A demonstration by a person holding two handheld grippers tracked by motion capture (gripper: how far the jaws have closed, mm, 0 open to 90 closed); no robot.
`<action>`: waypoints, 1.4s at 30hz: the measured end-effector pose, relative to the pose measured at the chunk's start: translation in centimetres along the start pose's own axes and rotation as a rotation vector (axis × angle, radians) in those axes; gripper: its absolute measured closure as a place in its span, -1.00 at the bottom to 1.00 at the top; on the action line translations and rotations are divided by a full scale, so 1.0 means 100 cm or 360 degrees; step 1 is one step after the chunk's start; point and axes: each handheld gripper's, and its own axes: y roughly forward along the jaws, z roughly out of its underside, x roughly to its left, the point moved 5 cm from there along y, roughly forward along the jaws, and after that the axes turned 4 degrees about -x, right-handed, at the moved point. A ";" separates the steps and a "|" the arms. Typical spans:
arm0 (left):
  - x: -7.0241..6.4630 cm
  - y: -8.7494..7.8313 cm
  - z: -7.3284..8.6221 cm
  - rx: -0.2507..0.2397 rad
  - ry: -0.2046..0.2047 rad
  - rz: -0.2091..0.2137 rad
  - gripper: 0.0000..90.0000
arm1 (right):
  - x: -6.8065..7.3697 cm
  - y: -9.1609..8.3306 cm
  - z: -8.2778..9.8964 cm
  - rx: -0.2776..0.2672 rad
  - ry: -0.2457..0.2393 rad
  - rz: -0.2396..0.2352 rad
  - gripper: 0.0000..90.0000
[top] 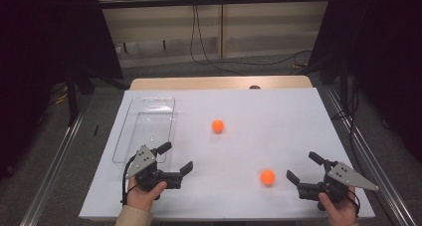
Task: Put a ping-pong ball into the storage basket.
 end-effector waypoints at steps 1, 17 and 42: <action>-0.001 0.001 0.000 0.0003 0.0006 0.0005 -0.97 | 0.000 0.000 0.000 -0.0001 0.0002 0.0001 -1.00; -0.013 0.015 0.000 0.0040 0.0040 0.0064 -0.97 | 0.001 0.001 0.000 0.0009 0.0000 0.0001 -0.99; -0.027 0.036 0.007 0.0116 0.0075 0.0127 -0.97 | 0.000 0.001 0.000 0.0006 -0.0004 0.0007 -1.00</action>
